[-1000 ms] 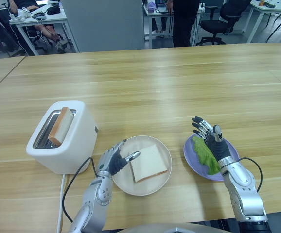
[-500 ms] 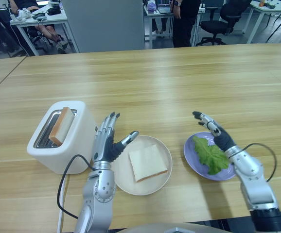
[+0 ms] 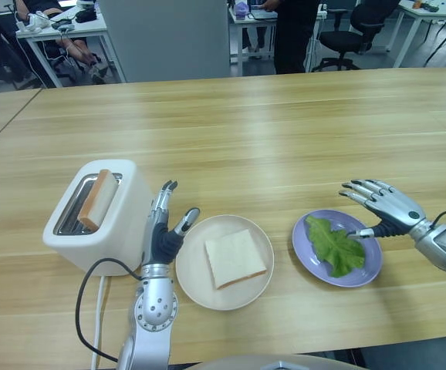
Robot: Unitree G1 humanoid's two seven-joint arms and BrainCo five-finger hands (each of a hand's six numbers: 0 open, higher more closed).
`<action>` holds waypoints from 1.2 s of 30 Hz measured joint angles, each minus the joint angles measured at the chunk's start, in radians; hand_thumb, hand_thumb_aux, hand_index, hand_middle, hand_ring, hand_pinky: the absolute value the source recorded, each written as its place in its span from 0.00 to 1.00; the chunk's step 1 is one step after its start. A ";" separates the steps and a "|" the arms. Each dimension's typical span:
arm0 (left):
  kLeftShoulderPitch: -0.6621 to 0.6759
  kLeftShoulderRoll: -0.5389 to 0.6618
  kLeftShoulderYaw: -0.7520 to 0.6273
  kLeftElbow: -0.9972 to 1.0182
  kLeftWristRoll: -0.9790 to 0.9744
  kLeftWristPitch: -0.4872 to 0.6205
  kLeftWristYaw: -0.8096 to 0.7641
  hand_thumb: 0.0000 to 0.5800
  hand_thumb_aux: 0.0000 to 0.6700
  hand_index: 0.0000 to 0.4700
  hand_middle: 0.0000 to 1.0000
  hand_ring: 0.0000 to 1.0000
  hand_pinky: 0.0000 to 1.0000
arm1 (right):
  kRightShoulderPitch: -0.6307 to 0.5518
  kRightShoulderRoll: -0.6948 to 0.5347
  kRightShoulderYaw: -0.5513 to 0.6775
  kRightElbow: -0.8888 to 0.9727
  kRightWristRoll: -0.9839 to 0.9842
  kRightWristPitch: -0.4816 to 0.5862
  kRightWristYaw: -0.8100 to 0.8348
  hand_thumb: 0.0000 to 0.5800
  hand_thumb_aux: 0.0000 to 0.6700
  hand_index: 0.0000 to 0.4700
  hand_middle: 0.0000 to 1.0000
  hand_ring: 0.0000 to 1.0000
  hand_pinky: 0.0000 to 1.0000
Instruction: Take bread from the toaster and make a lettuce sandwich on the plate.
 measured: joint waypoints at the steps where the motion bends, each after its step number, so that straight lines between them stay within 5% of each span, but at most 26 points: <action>1: 0.005 0.000 0.001 0.000 0.001 0.000 0.003 0.00 0.00 0.00 0.00 0.00 0.00 | -0.022 -0.004 0.032 0.036 -0.041 0.001 -0.058 0.00 0.00 0.00 0.00 0.00 0.00; 11: 0.026 -0.018 -0.018 0.000 0.020 0.010 0.005 0.00 0.00 0.00 0.00 0.00 0.00 | -0.191 0.008 0.332 0.271 -0.281 0.016 -0.409 0.00 0.00 0.00 0.00 0.00 0.00; 23: 0.023 -0.029 -0.029 0.007 0.020 0.012 0.007 0.00 0.00 0.00 0.00 0.00 0.00 | -0.253 0.044 0.489 0.338 -0.321 0.038 -0.533 0.02 0.01 0.01 0.00 0.00 0.00; 24: 0.023 -0.030 -0.029 0.009 0.020 0.012 0.007 0.00 0.00 0.00 0.00 0.00 0.00 | -0.254 0.047 0.494 0.338 -0.321 0.039 -0.537 0.55 0.33 0.32 0.00 0.00 0.00; 25: 0.023 -0.030 -0.029 0.011 0.020 0.012 0.007 0.00 0.00 0.00 0.00 0.00 0.00 | -0.254 0.049 0.500 0.338 -0.321 0.042 -0.540 0.55 0.33 0.32 0.00 0.00 0.00; 26: 0.023 -0.031 -0.029 0.015 0.019 0.012 0.007 0.00 0.00 0.00 0.00 0.00 0.00 | -0.254 0.051 0.508 0.337 -0.321 0.047 -0.546 0.93 0.74 0.73 0.00 0.00 0.00; 27: 0.022 -0.030 -0.028 0.022 0.019 0.012 0.007 0.00 0.00 0.00 0.00 0.00 0.00 | -0.254 0.053 0.513 0.336 -0.320 0.049 -0.551 1.00 0.99 0.97 0.00 0.00 0.00; 36: 0.017 -0.031 -0.027 0.063 0.017 0.010 0.014 0.00 0.00 0.00 0.00 0.00 0.00 | -0.254 0.054 0.519 0.317 -0.277 0.037 -0.565 1.00 1.00 0.98 0.00 0.00 0.00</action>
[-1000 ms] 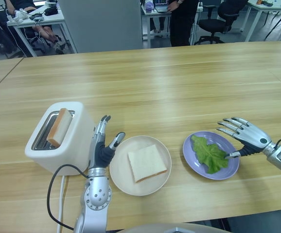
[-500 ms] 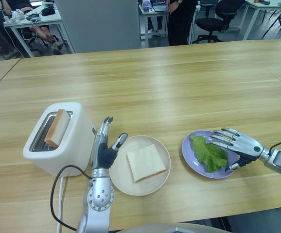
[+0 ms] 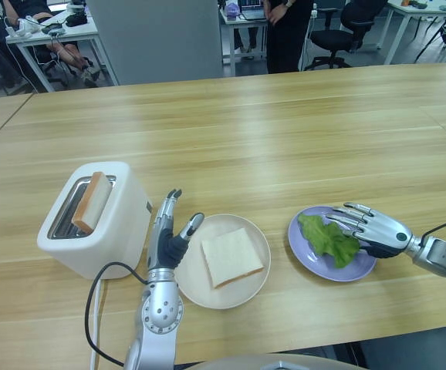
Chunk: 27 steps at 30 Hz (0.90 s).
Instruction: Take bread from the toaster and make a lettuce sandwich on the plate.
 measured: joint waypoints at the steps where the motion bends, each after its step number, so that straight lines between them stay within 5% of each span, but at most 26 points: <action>1: 0.000 -0.001 0.000 0.006 -0.001 0.000 0.001 0.00 0.00 0.00 0.00 0.00 0.00 | 0.003 -0.001 -0.001 -0.007 0.008 -0.004 0.000 1.00 1.00 0.98 0.00 0.00 0.00; 15: -0.014 0.003 0.010 0.030 -0.019 -0.010 0.014 0.00 0.00 0.00 0.00 0.00 0.00 | 0.035 -0.054 -0.159 -0.161 0.247 -0.129 0.111 1.00 1.00 0.98 0.00 0.00 0.00; 21: -0.023 -0.011 0.031 0.003 -0.020 -0.015 0.037 0.00 0.00 0.00 0.00 0.00 0.00 | 0.042 -0.038 -0.318 -0.357 0.491 -0.205 0.355 1.00 1.00 0.98 0.00 0.00 0.00; 27: -0.048 -0.019 0.027 -0.003 -0.019 -0.016 0.040 0.00 0.00 0.00 0.00 0.00 0.00 | -0.034 0.162 -0.371 -0.433 0.687 -0.200 0.656 1.00 1.00 0.98 0.00 0.00 0.00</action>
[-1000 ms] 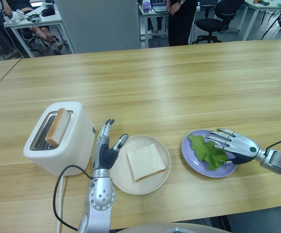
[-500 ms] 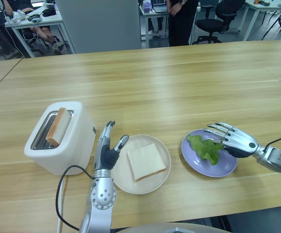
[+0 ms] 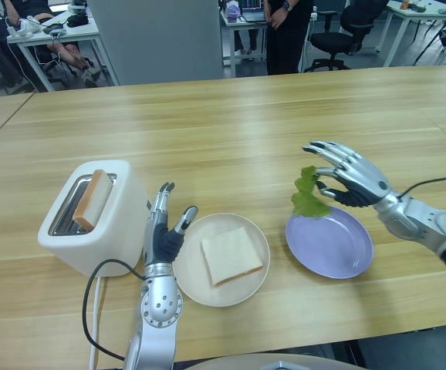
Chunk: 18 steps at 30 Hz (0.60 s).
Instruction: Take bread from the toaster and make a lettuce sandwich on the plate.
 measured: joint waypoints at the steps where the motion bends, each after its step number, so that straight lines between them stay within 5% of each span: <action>1: -0.004 -0.001 0.000 0.000 0.001 -0.001 0.001 0.00 0.00 0.00 0.00 0.00 0.00 | -0.018 0.038 -0.003 0.004 0.023 0.004 0.051 1.00 1.00 0.98 0.00 0.00 0.00; 18: -0.022 0.001 -0.008 0.018 0.021 -0.003 0.034 0.00 0.00 0.00 0.00 0.00 0.00 | -0.056 0.435 0.000 0.096 0.056 0.064 0.299 1.00 1.00 0.98 0.00 0.00 0.00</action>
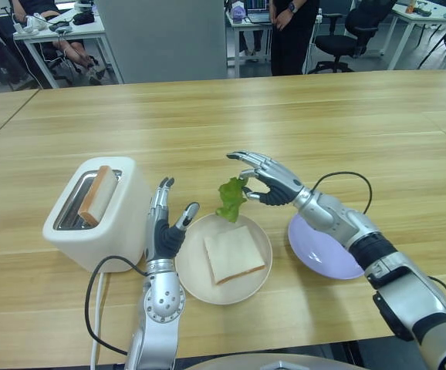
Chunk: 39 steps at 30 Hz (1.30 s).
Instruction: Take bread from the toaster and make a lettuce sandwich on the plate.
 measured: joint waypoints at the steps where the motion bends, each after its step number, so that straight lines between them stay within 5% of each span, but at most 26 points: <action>1: 0.000 0.000 -0.002 0.003 0.000 0.000 0.001 0.00 0.00 0.00 0.00 0.00 0.00 | 0.011 0.017 0.001 -0.006 0.000 0.002 0.007 1.00 1.00 0.98 0.00 0.00 0.00; 20: -0.016 -0.001 -0.033 0.038 -0.001 -0.003 0.008 0.00 0.00 0.00 0.00 0.00 0.00 | 0.117 0.128 0.022 -0.105 0.003 0.061 0.098 1.00 1.00 0.98 0.00 0.00 0.00; 36: -0.017 0.012 -0.027 0.039 -0.002 -0.004 0.007 0.00 0.00 0.00 0.00 0.00 0.00 | 0.205 -0.092 0.028 -0.180 -0.124 0.050 0.157 1.00 0.96 0.94 0.00 0.00 0.00; 37: -0.017 0.013 -0.025 0.039 -0.002 -0.004 0.007 0.00 0.00 0.00 0.00 0.00 0.00 | 0.204 -0.095 0.028 -0.181 -0.130 0.050 0.157 0.80 0.55 0.54 0.00 0.00 0.00; 38: -0.017 0.013 -0.024 0.039 -0.003 -0.004 0.007 0.00 0.00 0.00 0.00 0.00 0.00 | 0.203 -0.098 0.028 -0.181 -0.134 0.053 0.158 0.01 0.00 0.00 0.00 0.00 0.00; 39: -0.017 0.014 -0.023 0.039 -0.003 -0.004 0.006 0.00 0.00 0.00 0.00 0.00 0.00 | 0.200 -0.100 0.028 -0.181 -0.140 0.058 0.158 0.01 0.00 0.00 0.00 0.00 0.00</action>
